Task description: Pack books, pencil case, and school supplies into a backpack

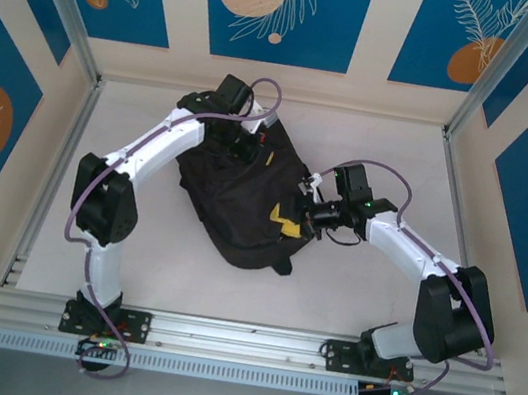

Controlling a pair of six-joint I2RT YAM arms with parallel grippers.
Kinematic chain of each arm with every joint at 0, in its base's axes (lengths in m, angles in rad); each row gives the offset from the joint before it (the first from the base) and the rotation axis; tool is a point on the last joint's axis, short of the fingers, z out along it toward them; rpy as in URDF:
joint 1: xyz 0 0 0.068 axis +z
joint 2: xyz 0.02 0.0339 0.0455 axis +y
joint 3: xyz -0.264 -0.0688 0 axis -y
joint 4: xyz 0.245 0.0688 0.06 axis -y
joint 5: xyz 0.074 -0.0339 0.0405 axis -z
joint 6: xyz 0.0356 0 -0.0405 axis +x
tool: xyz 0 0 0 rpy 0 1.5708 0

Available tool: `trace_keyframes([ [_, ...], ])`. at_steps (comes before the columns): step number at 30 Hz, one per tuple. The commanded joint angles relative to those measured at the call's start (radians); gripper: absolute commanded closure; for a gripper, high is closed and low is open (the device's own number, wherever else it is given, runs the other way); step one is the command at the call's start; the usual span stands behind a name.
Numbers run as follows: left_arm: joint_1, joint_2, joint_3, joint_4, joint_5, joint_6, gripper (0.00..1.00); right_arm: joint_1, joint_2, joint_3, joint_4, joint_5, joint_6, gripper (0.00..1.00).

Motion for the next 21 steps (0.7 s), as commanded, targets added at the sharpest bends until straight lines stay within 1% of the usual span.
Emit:
trace_keyframes([
  [1,-0.017,-0.080,0.030,0.005,0.033,0.021,1.00,-0.002,-0.040,0.028,-0.025,-0.136,-0.018,0.54],
  [3,-0.017,-0.083,0.030,0.007,0.036,0.020,1.00,-0.005,-0.051,0.032,-0.038,-0.103,-0.028,0.53],
  [5,-0.023,-0.085,0.028,0.007,0.039,0.019,1.00,-0.007,-0.061,0.023,-0.007,-0.059,-0.006,0.58],
  [6,-0.027,-0.085,0.028,0.004,0.038,0.019,1.00,-0.005,-0.064,0.021,0.008,-0.028,0.007,0.64],
  [7,-0.033,-0.085,0.027,0.001,0.037,0.019,1.00,0.001,-0.065,0.023,0.019,0.014,0.017,0.72],
  [9,-0.045,-0.090,0.019,-0.003,0.016,0.019,0.93,0.012,-0.064,0.020,0.044,0.091,0.049,0.86],
  [10,-0.050,-0.096,0.012,-0.004,0.002,0.017,0.89,0.018,-0.058,0.019,0.059,0.118,0.066,0.91],
  [12,-0.056,-0.109,-0.001,-0.014,-0.022,0.011,0.77,0.034,-0.045,0.022,0.081,0.156,0.090,0.99],
  [13,-0.056,-0.117,-0.012,-0.018,-0.032,0.006,0.77,0.046,-0.040,0.024,0.089,0.171,0.100,1.00],
  [14,-0.056,-0.124,-0.026,-0.021,-0.045,0.005,0.77,0.055,-0.038,0.028,0.090,0.185,0.104,1.00],
  [15,-0.055,-0.134,-0.044,-0.021,-0.061,0.005,0.79,0.063,-0.039,0.035,0.084,0.203,0.102,1.00],
  [17,-0.053,-0.147,-0.071,-0.020,-0.096,0.006,0.90,0.081,-0.043,0.061,0.032,0.257,0.068,1.00],
  [19,-0.047,-0.151,-0.084,-0.021,-0.120,0.007,0.98,0.095,-0.040,0.103,-0.085,0.330,0.006,1.00],
  [21,-0.047,-0.152,-0.080,-0.033,-0.162,0.014,0.99,0.098,-0.043,0.122,-0.178,0.394,-0.037,1.00],
])
